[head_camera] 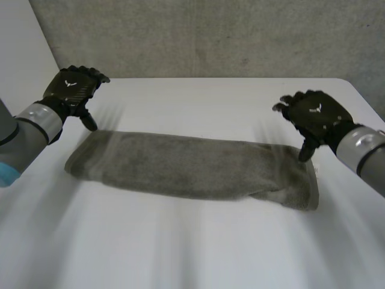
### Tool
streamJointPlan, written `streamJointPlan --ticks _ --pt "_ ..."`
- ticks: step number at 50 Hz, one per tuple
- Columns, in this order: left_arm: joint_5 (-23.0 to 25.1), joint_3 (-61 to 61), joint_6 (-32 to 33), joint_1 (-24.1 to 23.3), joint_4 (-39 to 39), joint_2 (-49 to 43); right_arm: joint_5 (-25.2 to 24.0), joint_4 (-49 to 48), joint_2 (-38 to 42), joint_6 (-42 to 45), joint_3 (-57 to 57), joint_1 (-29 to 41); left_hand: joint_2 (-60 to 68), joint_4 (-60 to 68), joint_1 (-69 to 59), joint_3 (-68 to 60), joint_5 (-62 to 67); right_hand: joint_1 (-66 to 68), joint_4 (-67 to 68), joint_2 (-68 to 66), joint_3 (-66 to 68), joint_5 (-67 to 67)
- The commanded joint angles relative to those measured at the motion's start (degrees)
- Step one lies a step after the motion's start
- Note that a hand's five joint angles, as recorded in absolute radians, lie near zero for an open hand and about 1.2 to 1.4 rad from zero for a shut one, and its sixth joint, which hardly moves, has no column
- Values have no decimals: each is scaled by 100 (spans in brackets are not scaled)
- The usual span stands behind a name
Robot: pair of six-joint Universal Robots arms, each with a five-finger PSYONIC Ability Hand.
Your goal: Fold the towel.
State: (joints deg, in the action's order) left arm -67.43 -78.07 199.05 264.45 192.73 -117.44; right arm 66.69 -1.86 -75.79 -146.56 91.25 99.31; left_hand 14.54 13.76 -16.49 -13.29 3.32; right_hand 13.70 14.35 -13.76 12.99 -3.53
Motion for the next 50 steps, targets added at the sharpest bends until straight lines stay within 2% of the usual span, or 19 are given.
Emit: streamJointPlan --ticks 1,5,9,13,21,23,25,26,28,37,39,40,42,43,45,50 --pt "28 -841 -24 10 10 521 37 178 -331 57 991 -52 -298 -376 493 329 -176 -370 -435 376 -299 353" --pt "46 -1349 -24 10 45 617 -59 64 -270 101 1482 -402 -281 -376 476 329 -159 -281 -435 287 -299 265" --pt "55 -1640 -24 1 62 617 -103 -296 124 110 1554 -597 -248 -376 443 329 -126 661 -435 -655 -299 -677" --pt "55 -1737 -24 -17 124 617 -103 -472 327 93 1528 -632 -247 -376 442 329 -125 1401 -435 -1396 -299 -1418" --pt "37 -1817 -24 -78 203 617 -86 -526 925 119 1431 -659 -231 -376 426 329 -109 1657 -435 -1651 -299 -1673" --pt "37 -1817 -24 -78 203 617 -95 -526 969 119 1422 -659 -231 -376 426 329 -109 2145 -435 -2139 -299 -2161" --pt "37 -1808 -24 -78 212 617 -103 -526 1022 110 1404 -668 -247 -376 442 329 -125 3114 -435 -3109 -299 -3131" --pt "37 -1808 -24 -78 212 617 -103 -526 1022 110 1404 -668 -247 -376 442 329 -125 3120 -435 -3115 -299 -3137" --pt "37 -1808 -24 -78 212 626 -121 -526 996 93 1404 -702 -247 -376 442 329 -125 6611 -435 -6606 -299 -6628" --pt "28 -1826 -24 -52 212 714 -218 -464 697 207 1387 -1195 -281 -376 476 329 -159 6630 -435 -6624 -299 -6647" --pt "28 -1843 -24 1 212 767 -480 -429 574 521 1361 -1763 -281 -376 476 329 -159 6630 -435 -6624 -299 -6647" --pt "28 -1843 -24 1 212 767 -481 -429 574 523 1360 -1766 -281 -376 476 329 -159 6630 -435 -6624 -299 -6647" --pt "28 -1869 -24 27 212 802 -770 -307 425 1056 1177 -2475 -281 -376 476 329 -159 6630 -435 -6624 -299 -6647" --pt "28 -1870 -24 27 212 802 -771 -306 424 1059 1176 -2478 -281 -376 476 329 -159 6630 -435 -6624 -299 -6647" --pt "28 -1887 -24 106 212 820 -1008 70 363 1566 756 -2986 -298 -376 493 329 -176 6630 -435 -6624 -299 -6647" --pt "28 -1896 -24 142 212 820 -1132 852 381 1850 -209 -3032 -298 -376 493 329 -176 6630 -435 -6624 -299 -6647"
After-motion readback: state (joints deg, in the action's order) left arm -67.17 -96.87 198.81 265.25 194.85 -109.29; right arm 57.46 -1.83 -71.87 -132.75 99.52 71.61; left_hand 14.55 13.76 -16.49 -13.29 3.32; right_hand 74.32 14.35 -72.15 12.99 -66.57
